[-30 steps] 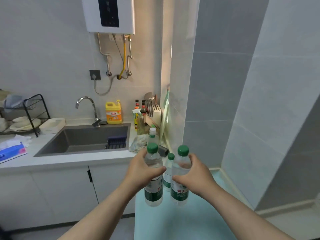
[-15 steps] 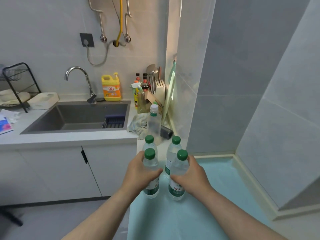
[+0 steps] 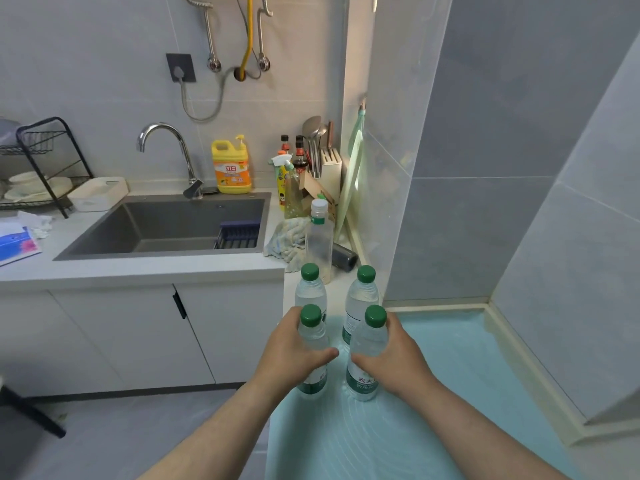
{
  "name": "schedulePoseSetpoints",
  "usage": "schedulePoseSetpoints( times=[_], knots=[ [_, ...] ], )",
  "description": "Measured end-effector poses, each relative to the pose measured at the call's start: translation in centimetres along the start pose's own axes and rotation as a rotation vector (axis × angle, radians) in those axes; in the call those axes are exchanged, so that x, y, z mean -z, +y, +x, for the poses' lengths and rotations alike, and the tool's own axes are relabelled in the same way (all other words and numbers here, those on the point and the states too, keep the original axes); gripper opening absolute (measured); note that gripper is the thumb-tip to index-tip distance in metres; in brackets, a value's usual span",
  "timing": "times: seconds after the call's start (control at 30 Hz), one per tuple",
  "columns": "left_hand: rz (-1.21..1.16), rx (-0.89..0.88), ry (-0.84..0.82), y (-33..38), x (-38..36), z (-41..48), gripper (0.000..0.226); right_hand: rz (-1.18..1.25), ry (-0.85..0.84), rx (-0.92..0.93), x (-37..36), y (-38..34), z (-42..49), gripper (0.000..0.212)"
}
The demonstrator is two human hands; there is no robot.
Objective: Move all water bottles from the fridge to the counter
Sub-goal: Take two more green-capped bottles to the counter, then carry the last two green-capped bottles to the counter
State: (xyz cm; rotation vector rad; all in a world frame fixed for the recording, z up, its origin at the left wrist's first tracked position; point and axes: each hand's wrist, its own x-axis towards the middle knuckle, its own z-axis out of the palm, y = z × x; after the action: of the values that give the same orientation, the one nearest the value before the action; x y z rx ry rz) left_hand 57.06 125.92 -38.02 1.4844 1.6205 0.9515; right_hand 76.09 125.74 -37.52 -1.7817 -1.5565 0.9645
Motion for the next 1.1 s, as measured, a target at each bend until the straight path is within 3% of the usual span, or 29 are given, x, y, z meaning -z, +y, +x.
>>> schedulePoseSetpoints(
  times=[0.2,0.5,0.87,1.1],
  knots=[
    [0.098,-0.102,0.003,2.5,3.9,-1.4,0.095,-0.01,0.05,0.13,3.0,-3.2,-1.8,0.076],
    [0.155,-0.264,0.144,9.5,12.7,-7.4,0.088,-0.079,0.07,0.35,5.6,-13.3,-7.9,0.07],
    [0.141,-0.128,0.314,11.2,21.6,-22.3,0.071,-0.064,-0.119,0.597,2.7,-20.0,-19.0,0.066],
    [0.211,0.008,0.603,11.6,25.5,-37.4,0.082,-0.028,-0.353,0.833,-0.8,-23.1,-28.0,0.068]
  ],
)
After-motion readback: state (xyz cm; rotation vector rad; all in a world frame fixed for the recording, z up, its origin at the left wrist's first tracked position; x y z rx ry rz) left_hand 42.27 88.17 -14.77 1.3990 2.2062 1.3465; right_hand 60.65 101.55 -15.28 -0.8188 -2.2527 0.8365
